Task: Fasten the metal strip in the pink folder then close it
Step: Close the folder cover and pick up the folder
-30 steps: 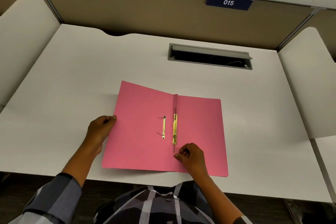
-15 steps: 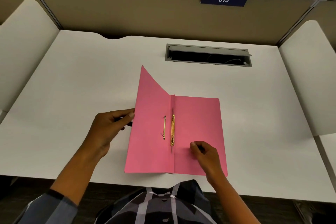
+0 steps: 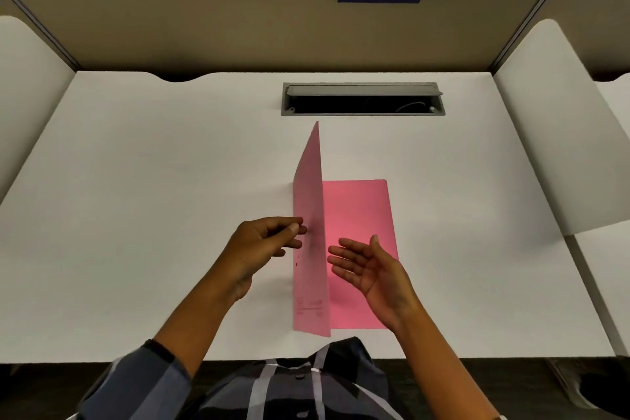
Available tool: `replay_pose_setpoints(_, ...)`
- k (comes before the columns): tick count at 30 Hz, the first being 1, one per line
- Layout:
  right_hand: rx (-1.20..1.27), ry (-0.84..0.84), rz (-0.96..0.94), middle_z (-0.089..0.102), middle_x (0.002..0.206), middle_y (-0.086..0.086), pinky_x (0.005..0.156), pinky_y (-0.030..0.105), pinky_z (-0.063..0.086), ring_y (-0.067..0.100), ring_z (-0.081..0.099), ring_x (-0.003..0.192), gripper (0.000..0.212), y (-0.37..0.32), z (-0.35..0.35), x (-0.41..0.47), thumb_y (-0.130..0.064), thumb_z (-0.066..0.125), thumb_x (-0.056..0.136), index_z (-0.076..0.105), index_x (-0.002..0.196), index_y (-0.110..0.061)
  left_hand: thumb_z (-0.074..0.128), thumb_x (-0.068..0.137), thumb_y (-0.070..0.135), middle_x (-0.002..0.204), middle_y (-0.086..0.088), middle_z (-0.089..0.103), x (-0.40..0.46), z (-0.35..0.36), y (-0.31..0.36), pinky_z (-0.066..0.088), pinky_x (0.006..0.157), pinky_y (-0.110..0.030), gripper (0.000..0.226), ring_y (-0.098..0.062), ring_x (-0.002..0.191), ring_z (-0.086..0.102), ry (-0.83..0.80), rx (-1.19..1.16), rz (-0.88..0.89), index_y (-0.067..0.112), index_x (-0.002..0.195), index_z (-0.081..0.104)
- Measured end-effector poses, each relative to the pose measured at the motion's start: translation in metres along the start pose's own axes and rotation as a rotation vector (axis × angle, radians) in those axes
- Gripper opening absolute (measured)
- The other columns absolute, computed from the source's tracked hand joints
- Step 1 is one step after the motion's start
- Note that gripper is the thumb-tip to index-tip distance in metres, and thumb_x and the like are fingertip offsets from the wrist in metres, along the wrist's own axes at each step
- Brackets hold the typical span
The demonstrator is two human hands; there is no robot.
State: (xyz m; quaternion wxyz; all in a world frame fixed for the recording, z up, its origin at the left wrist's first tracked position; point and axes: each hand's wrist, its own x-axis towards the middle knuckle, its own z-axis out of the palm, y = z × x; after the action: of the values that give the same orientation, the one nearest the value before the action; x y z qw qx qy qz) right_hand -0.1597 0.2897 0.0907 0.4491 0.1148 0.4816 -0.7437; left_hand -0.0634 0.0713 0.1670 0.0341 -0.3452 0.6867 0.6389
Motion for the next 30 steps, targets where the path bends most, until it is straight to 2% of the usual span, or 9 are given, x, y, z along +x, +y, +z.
replay_pose_setpoints(6,0.066,0.041,0.01,0.068,0.126,0.025,0.097,0.048,0.052,0.038,0.066,0.112,0.067,-0.014,-0.019,-0.006,-0.053,0.044,0.102,0.063,0.13,0.004,0.074,0.097,0.026,0.117,0.004,0.081,0.018,0.023,-0.031,0.061,0.096,-0.037,0.024,-0.015,0.11,0.076,-0.026,-0.008,-0.087,0.027,0.12,0.079)
replay_pose_setpoints(8,0.109,0.057,0.034,0.067,0.121,0.023,0.1,0.052,0.05,0.04,0.063,0.109,0.069,-0.016,-0.027,-0.007,-0.056,0.053,0.098,0.061,0.129,0.005,0.073,0.098,0.027,0.117,0.003,0.079,0.025,0.028,-0.041,0.06,0.097,-0.039,0.024,-0.017,0.111,0.075,0.007,0.007,-0.123,0.025,0.121,0.078)
replay_pose_setpoints(10,0.129,0.051,0.077,0.067,0.122,0.021,0.104,0.057,0.047,0.044,0.061,0.112,0.065,-0.019,-0.035,-0.01,-0.059,0.053,0.098,0.063,0.131,-0.004,0.07,0.1,0.029,0.118,0.003,0.077,0.031,0.031,-0.05,0.059,0.096,-0.039,0.023,-0.018,0.113,0.072,0.05,0.013,-0.161,0.024,0.121,0.076)
replay_pose_setpoints(13,0.142,0.071,0.101,0.072,0.118,0.018,0.095,0.053,0.053,0.044,0.066,0.105,0.06,-0.024,-0.048,-0.014,-0.061,0.044,0.099,0.068,0.131,-0.016,0.067,0.102,0.03,0.121,0.002,0.073,0.039,0.034,-0.062,0.058,0.095,-0.041,0.02,-0.023,0.115,0.068,0.121,0.001,-0.202,0.024,0.12,0.071)
replay_pose_setpoints(15,0.141,0.114,0.1,0.073,0.112,0.017,0.093,0.052,0.053,0.043,0.069,0.101,0.059,-0.026,-0.055,-0.014,-0.061,0.045,0.098,0.07,0.125,-0.013,0.065,0.103,0.028,0.125,-0.001,0.071,0.042,0.032,-0.072,0.058,0.099,-0.044,0.023,-0.026,0.118,0.066,0.167,0.0,-0.227,0.021,0.125,0.069)
replay_pose_setpoints(18,0.112,0.162,0.092,0.072,0.112,0.017,0.1,0.056,0.048,0.043,0.067,0.104,0.058,-0.026,-0.072,-0.012,-0.058,0.046,0.099,0.067,0.126,-0.011,0.065,0.103,0.025,0.133,-0.006,0.068,0.046,0.032,-0.086,0.058,0.1,-0.044,0.038,-0.027,0.12,0.066,0.192,-0.009,-0.267,0.016,0.139,0.063)
replay_pose_setpoints(23,0.085,0.194,0.071,0.071,0.121,0.019,0.099,0.051,0.05,0.036,0.067,0.109,0.052,-0.026,-0.098,-0.01,-0.048,0.045,0.104,0.067,0.126,-0.007,0.067,0.102,0.023,0.131,-0.008,0.07,0.05,0.039,-0.096,0.058,0.096,-0.042,0.039,-0.027,0.117,0.068,0.187,-0.034,-0.313,0.013,0.139,0.062)
replay_pose_setpoints(27,-0.078,0.251,0.047,0.074,0.123,0.014,0.101,0.049,0.052,0.032,0.069,0.113,0.047,-0.021,-0.113,-0.008,-0.045,0.042,0.106,0.067,0.126,-0.01,0.066,0.103,0.022,0.125,-0.01,0.072,0.049,0.046,-0.099,0.057,0.095,-0.043,0.033,-0.027,0.113,0.069,0.188,-0.057,-0.332,0.011,0.134,0.064)
replay_pose_setpoints(30,-0.382,0.299,0.004,0.078,0.112,0.004,0.096,0.045,0.058,0.028,0.072,0.11,0.034,-0.019,-0.116,-0.011,-0.038,0.046,0.107,0.071,0.12,-0.021,0.064,0.103,0.023,0.124,-0.01,0.073,0.05,0.049,-0.101,0.057,0.096,-0.044,0.03,-0.027,0.112,0.07,0.19,-0.063,-0.33,0.011,0.131,0.065)
